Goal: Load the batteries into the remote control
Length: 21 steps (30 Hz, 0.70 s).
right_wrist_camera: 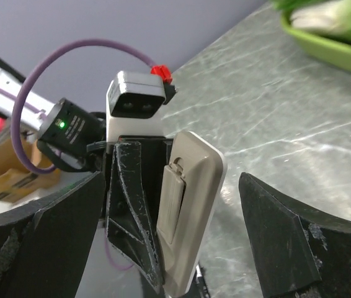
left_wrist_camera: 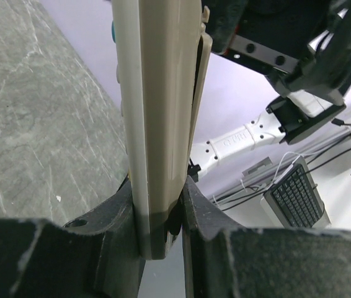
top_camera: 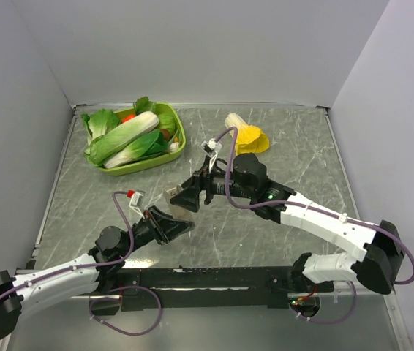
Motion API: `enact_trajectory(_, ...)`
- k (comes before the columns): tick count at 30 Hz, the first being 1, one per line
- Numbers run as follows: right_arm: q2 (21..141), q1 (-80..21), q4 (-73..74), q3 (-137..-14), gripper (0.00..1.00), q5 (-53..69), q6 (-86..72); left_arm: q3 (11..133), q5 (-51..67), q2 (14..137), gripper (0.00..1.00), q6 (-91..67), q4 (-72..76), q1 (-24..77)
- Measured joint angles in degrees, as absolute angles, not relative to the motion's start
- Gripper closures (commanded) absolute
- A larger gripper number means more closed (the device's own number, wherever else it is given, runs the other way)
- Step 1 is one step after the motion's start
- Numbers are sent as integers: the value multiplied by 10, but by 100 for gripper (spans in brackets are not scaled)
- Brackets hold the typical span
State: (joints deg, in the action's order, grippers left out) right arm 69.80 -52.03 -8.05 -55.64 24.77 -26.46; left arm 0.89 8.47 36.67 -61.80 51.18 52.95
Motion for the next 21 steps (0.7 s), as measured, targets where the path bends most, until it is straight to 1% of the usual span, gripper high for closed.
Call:
enact_trajectory(3, 715, -512, -99, -548, 10, 280, -286, 9, 95, 370, 98, -615, 518, 529)
enact_trajectory(6, 723, -507, -115, -541, 17, 301, -301, 9, 102, 370, 98, -611, 525, 529)
enact_trajectory(8, 726, -502, -131, -534, 23, 316, -313, 9, 107, 370, 99, -609, 527, 529)
enact_trajectory(9, 728, -499, -141, -531, 30, 326, -319, 9, 109, 370, 99, -608, 527, 529)
enact_trajectory(11, 735, -495, -157, -528, 37, 338, -328, 9, 112, 370, 99, -607, 528, 529)
enact_trajectory(12, 739, -492, -164, -527, 44, 344, -334, 9, 114, 370, 98, -607, 529, 529)
enact_trajectory(14, 746, -489, -182, -524, 51, 356, -342, 9, 118, 373, 99, -607, 530, 529)
enact_trajectory(15, 751, -488, -190, -522, 60, 362, -347, 9, 121, 374, 98, -606, 531, 529)
enact_trajectory(17, 760, -487, -202, -520, 67, 371, -352, 9, 124, 378, 99, -606, 534, 529)
enact_trajectory(18, 764, -487, -208, -519, 74, 377, -363, 9, 124, 380, 98, -604, 536, 529)
enact_trajectory(20, 765, -484, -220, -515, 80, 386, -370, 9, 127, 381, 98, -602, 540, 529)
enact_trajectory(21, 765, -484, -227, -513, 87, 389, -371, 9, 128, 382, 98, -601, 541, 529)
